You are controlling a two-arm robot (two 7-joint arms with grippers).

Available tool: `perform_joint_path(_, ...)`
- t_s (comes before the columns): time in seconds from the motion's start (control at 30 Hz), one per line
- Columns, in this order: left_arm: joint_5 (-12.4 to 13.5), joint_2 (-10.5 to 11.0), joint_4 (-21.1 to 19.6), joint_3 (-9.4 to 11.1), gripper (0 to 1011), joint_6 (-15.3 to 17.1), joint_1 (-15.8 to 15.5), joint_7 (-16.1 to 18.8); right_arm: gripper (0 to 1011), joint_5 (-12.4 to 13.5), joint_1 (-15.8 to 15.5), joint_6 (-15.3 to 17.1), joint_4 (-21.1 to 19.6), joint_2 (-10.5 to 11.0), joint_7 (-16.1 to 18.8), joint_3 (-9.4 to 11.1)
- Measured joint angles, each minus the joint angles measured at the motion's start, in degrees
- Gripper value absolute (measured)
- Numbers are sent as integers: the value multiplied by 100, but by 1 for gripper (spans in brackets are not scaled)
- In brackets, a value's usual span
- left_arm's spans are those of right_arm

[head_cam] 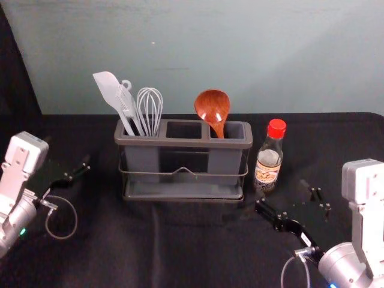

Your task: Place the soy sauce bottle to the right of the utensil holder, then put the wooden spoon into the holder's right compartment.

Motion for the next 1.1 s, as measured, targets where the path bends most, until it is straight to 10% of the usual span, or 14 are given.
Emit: perform_joint_path(1.1,0,0,0,0,1011,0,0,0,1004,-8,9,15,-10,7,8,-10)
